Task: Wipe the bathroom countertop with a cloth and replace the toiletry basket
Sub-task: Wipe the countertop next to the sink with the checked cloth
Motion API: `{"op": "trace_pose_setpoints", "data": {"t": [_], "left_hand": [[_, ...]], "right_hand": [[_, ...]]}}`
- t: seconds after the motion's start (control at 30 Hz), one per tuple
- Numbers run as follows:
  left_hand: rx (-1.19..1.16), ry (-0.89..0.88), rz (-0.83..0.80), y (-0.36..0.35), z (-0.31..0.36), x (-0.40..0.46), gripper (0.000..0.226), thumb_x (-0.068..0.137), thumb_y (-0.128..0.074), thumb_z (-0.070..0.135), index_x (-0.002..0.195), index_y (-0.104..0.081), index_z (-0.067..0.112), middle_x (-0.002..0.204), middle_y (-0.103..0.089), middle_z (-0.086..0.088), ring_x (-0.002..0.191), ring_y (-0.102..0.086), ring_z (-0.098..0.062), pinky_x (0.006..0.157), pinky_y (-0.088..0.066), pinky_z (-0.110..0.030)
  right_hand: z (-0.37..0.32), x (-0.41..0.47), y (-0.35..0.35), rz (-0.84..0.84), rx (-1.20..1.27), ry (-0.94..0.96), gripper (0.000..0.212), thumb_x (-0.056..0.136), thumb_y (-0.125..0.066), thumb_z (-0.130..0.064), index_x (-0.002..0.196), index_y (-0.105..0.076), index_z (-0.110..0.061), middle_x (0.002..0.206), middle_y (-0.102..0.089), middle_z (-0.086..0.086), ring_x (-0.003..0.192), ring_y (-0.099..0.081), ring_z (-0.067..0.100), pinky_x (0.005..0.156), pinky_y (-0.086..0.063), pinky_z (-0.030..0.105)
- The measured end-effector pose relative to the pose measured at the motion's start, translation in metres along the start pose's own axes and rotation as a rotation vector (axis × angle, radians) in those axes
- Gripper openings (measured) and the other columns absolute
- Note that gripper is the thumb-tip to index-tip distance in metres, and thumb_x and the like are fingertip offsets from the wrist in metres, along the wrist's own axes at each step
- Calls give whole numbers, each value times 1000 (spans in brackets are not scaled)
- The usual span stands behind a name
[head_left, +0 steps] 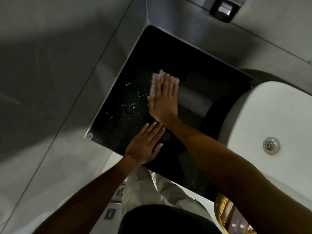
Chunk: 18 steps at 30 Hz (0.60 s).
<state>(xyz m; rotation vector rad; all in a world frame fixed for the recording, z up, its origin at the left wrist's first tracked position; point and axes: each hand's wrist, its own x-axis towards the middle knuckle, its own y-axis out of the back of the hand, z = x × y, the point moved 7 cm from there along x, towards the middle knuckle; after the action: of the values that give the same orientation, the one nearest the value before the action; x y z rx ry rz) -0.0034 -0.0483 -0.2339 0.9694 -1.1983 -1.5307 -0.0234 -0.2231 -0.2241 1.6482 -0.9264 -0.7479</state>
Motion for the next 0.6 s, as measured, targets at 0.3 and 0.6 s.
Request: {"op": "trace_pose_setpoints", "data": {"t": [0.3, 0.6], "left_hand": [[-18, 5, 11, 5, 1, 0, 63, 104, -43, 45, 158, -40, 12, 168, -34, -9, 158, -28, -26, 127, -26, -46], [-37, 11, -29, 3, -2, -1, 63, 107, -36, 47, 161, -32, 14, 172, -23, -7, 161, -15, -23, 132, -13, -43]], "right_hand": [[-28, 10, 1, -34, -73, 260, 76, 107, -30, -48, 166, -13, -3, 170, -17, 33, 161, -11, 48, 130, -12, 64], [-40, 16, 3, -171, -156, 455, 80, 108, -25, -50, 166, -8, 1, 174, -5, 28, 164, -1, 43, 131, -10, 60]]}}
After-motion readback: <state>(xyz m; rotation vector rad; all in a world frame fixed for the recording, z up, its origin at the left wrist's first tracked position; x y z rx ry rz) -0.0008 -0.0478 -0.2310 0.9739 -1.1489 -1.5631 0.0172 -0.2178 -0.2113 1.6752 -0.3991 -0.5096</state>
